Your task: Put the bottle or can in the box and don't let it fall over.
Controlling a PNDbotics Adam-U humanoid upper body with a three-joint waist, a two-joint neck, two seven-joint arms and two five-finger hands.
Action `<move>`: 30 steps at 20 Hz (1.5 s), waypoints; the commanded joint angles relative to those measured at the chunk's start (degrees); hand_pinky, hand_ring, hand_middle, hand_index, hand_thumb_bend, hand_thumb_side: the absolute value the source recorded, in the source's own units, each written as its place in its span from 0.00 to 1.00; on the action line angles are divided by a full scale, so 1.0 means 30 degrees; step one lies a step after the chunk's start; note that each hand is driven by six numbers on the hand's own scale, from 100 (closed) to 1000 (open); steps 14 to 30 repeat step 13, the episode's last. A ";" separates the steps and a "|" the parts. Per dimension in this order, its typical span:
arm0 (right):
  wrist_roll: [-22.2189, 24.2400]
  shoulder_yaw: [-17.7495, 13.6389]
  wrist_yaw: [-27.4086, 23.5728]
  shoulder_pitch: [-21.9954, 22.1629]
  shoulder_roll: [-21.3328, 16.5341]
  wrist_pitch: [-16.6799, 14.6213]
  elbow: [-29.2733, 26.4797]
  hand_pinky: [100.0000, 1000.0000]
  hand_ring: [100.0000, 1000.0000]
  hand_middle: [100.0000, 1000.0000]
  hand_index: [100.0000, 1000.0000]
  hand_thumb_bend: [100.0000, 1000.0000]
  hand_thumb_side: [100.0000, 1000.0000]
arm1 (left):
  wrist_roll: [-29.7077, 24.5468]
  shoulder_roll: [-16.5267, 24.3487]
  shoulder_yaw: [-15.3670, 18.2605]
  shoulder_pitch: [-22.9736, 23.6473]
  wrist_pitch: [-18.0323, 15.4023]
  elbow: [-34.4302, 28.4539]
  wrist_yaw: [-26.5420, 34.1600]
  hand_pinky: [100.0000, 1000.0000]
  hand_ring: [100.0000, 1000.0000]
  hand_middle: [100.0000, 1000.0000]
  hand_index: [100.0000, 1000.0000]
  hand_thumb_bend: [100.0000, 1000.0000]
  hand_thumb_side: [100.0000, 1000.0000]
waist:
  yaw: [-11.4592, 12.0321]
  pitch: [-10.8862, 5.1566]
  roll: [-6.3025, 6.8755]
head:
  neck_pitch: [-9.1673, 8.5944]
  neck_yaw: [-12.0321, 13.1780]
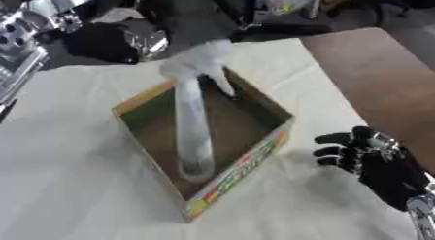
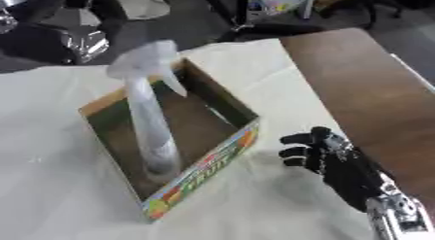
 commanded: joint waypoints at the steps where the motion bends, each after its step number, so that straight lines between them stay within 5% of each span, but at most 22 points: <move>1: 0.0003 -0.0018 -0.0154 -0.0067 -0.0229 -0.0028 -0.0228 0.79 0.78 0.80 0.75 0.00 0.92 | 0.0252 0.0471 0.0337 -0.0209 0.0058 -0.0192 0.0075 0.70 0.70 0.48 0.64 0.00 0.32 | 0.0016 -0.0665 -0.0157 | 0.0021 -0.0003; 7: -0.0052 -0.0068 -0.0424 0.0037 -0.0302 -0.0021 -0.0214 0.79 0.78 0.80 0.75 0.00 0.90 | 0.0964 0.1484 0.0983 0.0176 0.0261 -0.1172 0.1492 0.73 0.77 0.57 0.70 0.00 0.38 | 0.0267 -0.1035 -0.0272 | 0.0317 -0.0110; 13: -0.0367 -0.0352 -0.0704 0.0344 -0.0418 -0.0140 -0.0240 0.79 0.78 0.80 0.75 0.00 0.87 | 0.2422 0.4460 0.2109 0.1887 0.0004 -0.4360 0.3585 0.82 0.87 0.71 0.78 0.00 0.55 | 0.0929 -0.1418 -0.0469 | 0.1021 -0.0544; 30: -0.0367 -0.0352 -0.0704 0.0344 -0.0418 -0.0140 -0.0240 0.79 0.78 0.80 0.75 0.00 0.87 | 0.2422 0.4460 0.2109 0.1887 0.0004 -0.4360 0.3585 0.82 0.87 0.71 0.78 0.00 0.55 | 0.0929 -0.1418 -0.0469 | 0.1021 -0.0544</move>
